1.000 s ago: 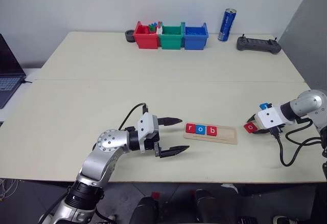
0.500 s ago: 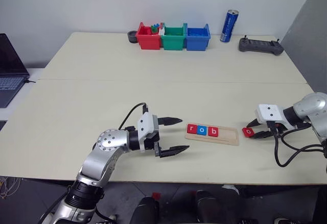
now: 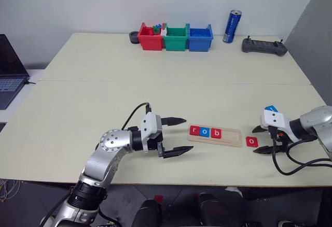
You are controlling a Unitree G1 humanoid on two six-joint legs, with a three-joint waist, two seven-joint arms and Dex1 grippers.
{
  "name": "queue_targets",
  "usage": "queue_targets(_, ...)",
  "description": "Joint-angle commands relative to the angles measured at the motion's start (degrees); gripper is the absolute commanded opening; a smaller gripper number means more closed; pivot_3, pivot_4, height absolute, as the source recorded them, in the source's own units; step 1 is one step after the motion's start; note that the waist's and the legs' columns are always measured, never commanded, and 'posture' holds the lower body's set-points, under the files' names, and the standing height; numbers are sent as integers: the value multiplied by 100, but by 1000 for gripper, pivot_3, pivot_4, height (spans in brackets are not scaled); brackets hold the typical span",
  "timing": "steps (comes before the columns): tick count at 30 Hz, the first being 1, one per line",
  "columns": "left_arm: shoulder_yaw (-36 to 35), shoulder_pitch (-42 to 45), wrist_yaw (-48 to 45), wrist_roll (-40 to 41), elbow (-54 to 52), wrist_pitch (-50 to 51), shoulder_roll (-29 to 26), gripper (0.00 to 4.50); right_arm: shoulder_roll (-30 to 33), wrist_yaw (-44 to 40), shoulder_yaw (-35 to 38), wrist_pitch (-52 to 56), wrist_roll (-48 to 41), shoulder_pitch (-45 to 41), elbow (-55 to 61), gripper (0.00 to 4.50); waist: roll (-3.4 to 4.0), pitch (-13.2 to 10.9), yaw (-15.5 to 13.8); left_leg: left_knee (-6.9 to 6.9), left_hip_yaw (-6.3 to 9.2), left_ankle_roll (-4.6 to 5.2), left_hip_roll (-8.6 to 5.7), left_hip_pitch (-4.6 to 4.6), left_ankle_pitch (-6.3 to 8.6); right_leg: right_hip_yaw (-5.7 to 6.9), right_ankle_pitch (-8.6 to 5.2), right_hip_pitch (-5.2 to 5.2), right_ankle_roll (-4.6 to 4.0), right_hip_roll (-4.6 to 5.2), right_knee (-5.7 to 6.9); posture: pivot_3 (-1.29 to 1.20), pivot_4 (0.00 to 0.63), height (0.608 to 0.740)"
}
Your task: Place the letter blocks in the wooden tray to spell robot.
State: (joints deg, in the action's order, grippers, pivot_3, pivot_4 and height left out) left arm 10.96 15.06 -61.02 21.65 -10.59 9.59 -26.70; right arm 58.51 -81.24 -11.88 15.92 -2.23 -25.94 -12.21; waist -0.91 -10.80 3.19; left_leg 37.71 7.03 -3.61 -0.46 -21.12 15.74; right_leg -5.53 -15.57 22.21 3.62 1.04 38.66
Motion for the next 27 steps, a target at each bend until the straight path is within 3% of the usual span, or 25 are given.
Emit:
queue_targets(1,-24,30,-46,36,-69,-80,-8,4500,22,35,143,129,-81,4,151,4474,0,0,2,0,-1,0,0,0,0,0,0,0,0,0,0,0,150,740)
queue_targets(6,-43,-5,-50,36,-76,-85,-8,4500,-13,102,116,225,-80,115,125,4474,0,0,2,0,0,0,0,0,0,0,0,0,0,0,-1,0,150,740)
queue_targets(7,-46,-20,-53,36,-80,-89,-13,4500,-19,128,130,226,-88,129,132,4304,0,0,1,0,1,0,0,0,0,1,0,0,0,0,-1,0,150,740)
queue_targets(11,-62,-26,-78,26,-8,-128,-20,4500,-56,148,211,333,-222,75,197,3259,-1,0,0,0,1,0,0,-1,0,2,0,-1,0,-1,-1,0,150,740)
queue_targets(16,-65,-38,-146,7,113,-236,-15,4500,-82,132,240,381,-278,58,338,1496,-1,0,0,0,1,0,0,-1,0,1,0,0,1,-1,-2,0,150,740)
queue_targets(27,-85,-27,-217,-4,240,-374,-45,4500,-417,432,146,1271,-568,-273,1298,1444,-1,-1,-1,-1,3,0,2,-4,0,2,-1,2,1,-2,-4,0,150,740)
